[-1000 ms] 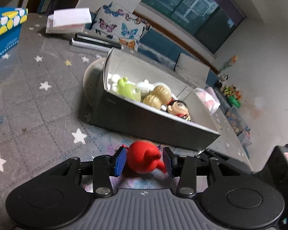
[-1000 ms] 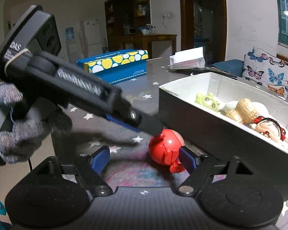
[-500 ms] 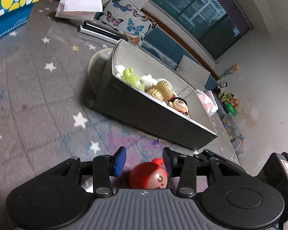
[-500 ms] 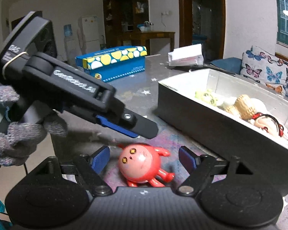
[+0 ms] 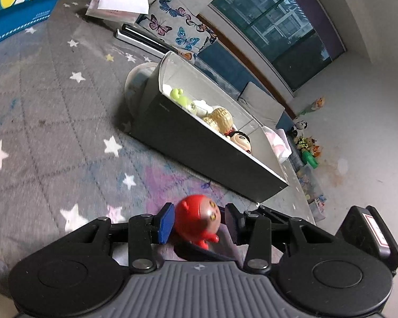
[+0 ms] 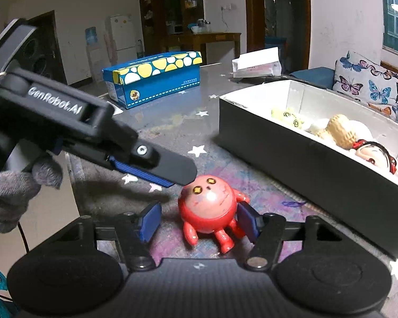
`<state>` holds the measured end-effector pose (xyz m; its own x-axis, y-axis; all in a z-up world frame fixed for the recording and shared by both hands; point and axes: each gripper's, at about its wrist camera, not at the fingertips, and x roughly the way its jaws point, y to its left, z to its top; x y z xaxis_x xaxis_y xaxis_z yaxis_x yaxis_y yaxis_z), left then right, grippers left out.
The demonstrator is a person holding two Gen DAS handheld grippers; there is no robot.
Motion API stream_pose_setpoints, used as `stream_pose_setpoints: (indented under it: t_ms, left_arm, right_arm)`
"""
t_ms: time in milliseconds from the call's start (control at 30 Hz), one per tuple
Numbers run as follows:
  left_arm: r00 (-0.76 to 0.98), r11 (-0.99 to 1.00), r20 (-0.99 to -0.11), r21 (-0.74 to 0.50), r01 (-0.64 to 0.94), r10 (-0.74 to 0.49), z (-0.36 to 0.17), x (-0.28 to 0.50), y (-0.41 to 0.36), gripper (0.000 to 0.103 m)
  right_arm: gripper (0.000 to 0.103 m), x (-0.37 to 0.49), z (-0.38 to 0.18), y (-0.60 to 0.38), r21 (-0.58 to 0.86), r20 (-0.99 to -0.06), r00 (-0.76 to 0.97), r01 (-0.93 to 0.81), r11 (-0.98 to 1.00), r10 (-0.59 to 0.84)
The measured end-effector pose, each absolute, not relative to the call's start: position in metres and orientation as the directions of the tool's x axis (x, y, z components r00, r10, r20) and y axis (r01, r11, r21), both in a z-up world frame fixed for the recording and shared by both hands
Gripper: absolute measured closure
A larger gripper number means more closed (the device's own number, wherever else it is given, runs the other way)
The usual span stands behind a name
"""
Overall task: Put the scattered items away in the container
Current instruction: 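Move the right gripper down to the red round toy, then close the right gripper on the red round toy, then lift the red toy with the right gripper and carry it over the box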
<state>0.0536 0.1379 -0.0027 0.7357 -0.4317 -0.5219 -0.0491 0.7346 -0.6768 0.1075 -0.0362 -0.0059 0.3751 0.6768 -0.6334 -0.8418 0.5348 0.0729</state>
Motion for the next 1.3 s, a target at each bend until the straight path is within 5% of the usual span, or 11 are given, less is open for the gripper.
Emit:
stream_pose_setpoints:
  t_ms: [433,1300]
  left_arm:
    - [0.727,0.71,-0.535,-0.698,-0.094,-0.43,-0.017,0.066,0.135,0.058]
    - [0.747,0.728,-0.479,-0.685,0.009,-0.46,0.036,0.09,0.123,0.058]
  right_arm:
    - [0.054,0.116,-0.007,-0.037,0.118,-0.631,0.394,-0.803,0.584,0.669]
    - [0.054,0.121,0.037,-0.054,0.075,-0.542,0.495,-0.776,0.626,0.679]
